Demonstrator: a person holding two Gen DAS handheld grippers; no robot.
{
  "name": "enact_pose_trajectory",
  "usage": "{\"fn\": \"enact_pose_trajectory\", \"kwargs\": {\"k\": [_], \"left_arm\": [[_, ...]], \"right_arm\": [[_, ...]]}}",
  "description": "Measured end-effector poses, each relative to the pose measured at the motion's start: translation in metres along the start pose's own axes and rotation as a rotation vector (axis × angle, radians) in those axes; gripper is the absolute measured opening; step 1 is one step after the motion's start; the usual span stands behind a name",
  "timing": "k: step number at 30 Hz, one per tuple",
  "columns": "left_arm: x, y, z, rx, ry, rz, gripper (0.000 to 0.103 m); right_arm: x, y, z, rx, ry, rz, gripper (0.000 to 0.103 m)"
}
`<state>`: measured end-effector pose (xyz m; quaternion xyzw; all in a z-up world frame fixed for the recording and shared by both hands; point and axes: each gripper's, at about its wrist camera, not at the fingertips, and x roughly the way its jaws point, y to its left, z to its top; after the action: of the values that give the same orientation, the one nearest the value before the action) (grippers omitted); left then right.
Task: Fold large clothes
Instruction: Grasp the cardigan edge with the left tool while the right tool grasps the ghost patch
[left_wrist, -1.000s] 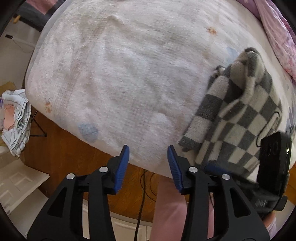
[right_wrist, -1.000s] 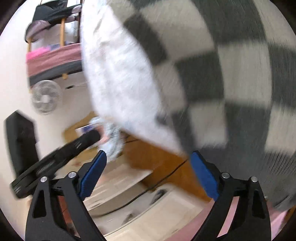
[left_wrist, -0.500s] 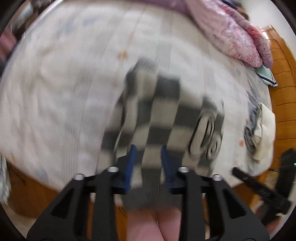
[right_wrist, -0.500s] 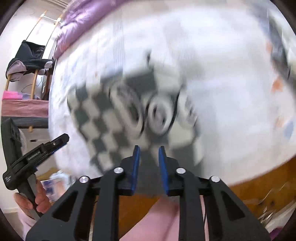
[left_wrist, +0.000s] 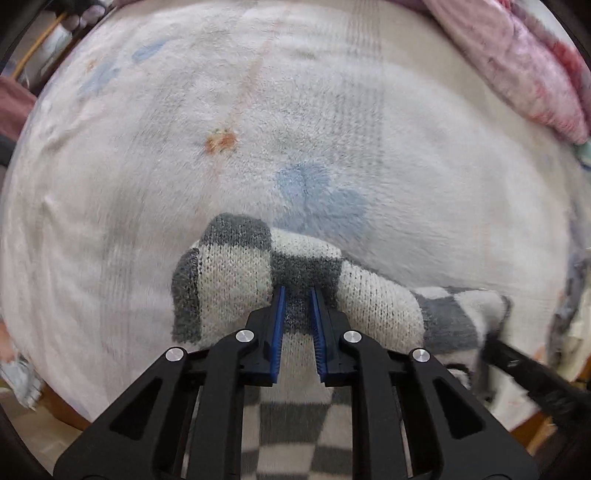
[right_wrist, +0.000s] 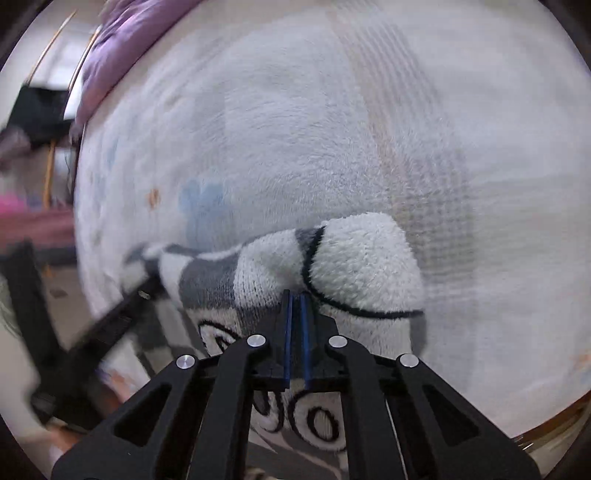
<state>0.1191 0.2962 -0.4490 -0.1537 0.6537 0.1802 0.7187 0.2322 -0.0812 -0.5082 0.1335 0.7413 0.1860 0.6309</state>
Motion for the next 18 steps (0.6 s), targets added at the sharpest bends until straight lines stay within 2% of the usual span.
{"fn": "enact_pose_trajectory", "kwargs": {"k": [4,6,8,10,11,14,16,18], "left_arm": [[0.026,-0.024,0.004,0.107,-0.021,0.115,0.012],[0.033,-0.028,0.008,0.119,-0.014,0.137,0.011],[0.032,-0.027,0.012,0.13,-0.008,0.126,0.011],[0.017,-0.02,0.016,0.126,0.013,0.072,0.012],[0.008,-0.017,0.017,0.113,0.017,0.042,0.013],[-0.016,0.009,0.014,0.015,0.042,-0.104,0.014],[-0.014,0.02,0.01,-0.026,0.046,-0.145,0.013],[-0.007,0.024,0.006,-0.049,0.051,-0.164,0.013]], "right_arm": [[0.017,0.007,0.012,-0.067,0.002,-0.03,0.0],[0.019,0.004,0.016,-0.045,0.006,-0.018,0.0],[0.017,-0.002,0.026,0.01,0.034,0.01,0.0],[0.004,-0.007,0.025,0.073,0.062,0.056,0.001],[-0.004,-0.004,0.023,0.061,0.071,0.067,0.003],[-0.02,0.016,0.016,-0.07,0.079,0.096,0.003],[-0.019,0.034,0.015,-0.161,0.092,0.163,0.003],[-0.003,0.046,0.019,-0.186,0.128,0.136,0.004]]}}
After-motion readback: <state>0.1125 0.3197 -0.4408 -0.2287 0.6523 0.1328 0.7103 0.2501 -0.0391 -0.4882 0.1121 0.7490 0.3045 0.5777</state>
